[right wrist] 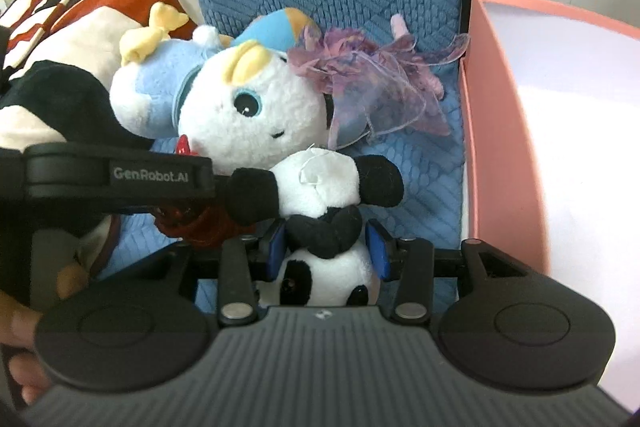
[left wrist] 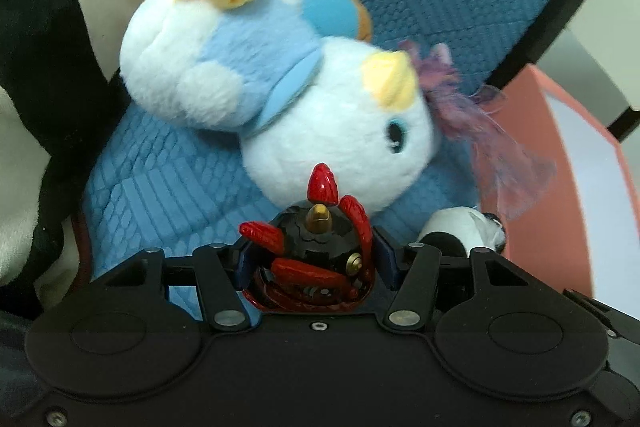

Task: Organize objects
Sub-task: 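Lift the red lion figure and panda plush and carry both over the pink box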

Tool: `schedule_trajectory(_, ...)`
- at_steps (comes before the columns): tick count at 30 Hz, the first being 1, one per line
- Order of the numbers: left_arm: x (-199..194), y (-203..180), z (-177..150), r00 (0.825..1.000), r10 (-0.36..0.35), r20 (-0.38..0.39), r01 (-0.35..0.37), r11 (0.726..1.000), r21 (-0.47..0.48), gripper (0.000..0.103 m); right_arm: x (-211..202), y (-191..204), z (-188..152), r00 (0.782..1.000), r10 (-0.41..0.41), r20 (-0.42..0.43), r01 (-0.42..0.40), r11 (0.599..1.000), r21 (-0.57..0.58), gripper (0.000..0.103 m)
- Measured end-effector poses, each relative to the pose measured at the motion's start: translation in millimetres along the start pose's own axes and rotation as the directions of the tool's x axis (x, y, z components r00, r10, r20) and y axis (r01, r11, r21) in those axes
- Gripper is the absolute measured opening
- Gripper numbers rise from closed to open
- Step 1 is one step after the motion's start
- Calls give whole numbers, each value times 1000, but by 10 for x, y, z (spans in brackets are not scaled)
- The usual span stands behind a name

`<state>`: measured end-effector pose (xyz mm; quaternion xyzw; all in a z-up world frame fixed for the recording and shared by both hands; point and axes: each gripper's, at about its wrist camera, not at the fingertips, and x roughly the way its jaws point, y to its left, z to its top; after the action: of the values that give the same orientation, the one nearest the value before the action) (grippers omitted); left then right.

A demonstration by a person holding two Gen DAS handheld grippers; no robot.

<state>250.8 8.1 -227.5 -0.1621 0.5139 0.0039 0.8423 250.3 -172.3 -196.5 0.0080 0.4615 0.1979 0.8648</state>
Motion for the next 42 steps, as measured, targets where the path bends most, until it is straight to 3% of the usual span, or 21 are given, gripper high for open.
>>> schedule_trajectory(12, -531, -112, -112, 997, -66, 44, 67, 998, -11, 55, -446, -77, 51, 999, 17, 28, -18, 999, 32, 46)
schedule_trajectory(23, -978, -298, -14, 989, -117, 89, 120, 993, -25, 55, -980, -103, 318, 995, 38, 97, -40, 999, 15, 46)
schedule_trajectory(32, -1305, -669, 178, 977, -152, 150, 150, 988, 20, 55, -1357, -298, 532, 984, 24, 177, -26, 1000, 9, 46)
schedule_trajectory(42, -1460, -1284, 343, 959, -217, 183, 208, 976, 67, 55, -1659, -814, 659, 970, -33, 242, 19, 998, 58, 46)
